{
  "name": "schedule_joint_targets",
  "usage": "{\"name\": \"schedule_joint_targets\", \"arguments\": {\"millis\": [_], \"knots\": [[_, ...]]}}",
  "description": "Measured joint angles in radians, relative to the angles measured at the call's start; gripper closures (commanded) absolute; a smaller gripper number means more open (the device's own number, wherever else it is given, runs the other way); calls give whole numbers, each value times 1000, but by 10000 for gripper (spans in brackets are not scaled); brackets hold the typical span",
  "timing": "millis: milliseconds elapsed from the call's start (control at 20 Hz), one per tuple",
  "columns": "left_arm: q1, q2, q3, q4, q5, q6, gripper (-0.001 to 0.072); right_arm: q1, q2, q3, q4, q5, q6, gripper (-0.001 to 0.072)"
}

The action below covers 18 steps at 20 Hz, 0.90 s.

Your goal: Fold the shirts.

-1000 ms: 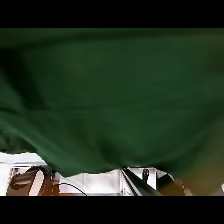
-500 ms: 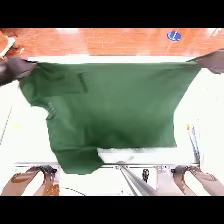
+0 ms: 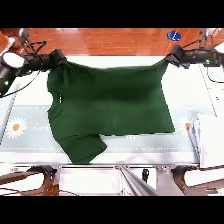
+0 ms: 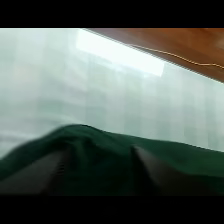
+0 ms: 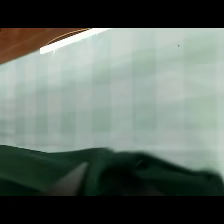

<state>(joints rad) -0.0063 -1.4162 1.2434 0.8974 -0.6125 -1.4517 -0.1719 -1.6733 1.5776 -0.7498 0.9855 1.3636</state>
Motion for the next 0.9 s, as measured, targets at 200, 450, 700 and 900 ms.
{"name": "schedule_joint_targets", "arguments": {"millis": [200, 450, 700, 900], "knots": [[107, -40, 53, 31, -219, 2, 200, -69, -84, 113, 25, 94, 37, 300], [335, 54, -75, 175, -599, 39, 200, -217, 9, 59, -90, 317, -7, 300], [549, 249, -476, 201, -651, 109, 200, -279, 298, -411, -125, 256, -71, 300], [647, 304, -669, 123, -699, 154, 201, -290, 498, -740, -92, 171, -110, 300]]}}
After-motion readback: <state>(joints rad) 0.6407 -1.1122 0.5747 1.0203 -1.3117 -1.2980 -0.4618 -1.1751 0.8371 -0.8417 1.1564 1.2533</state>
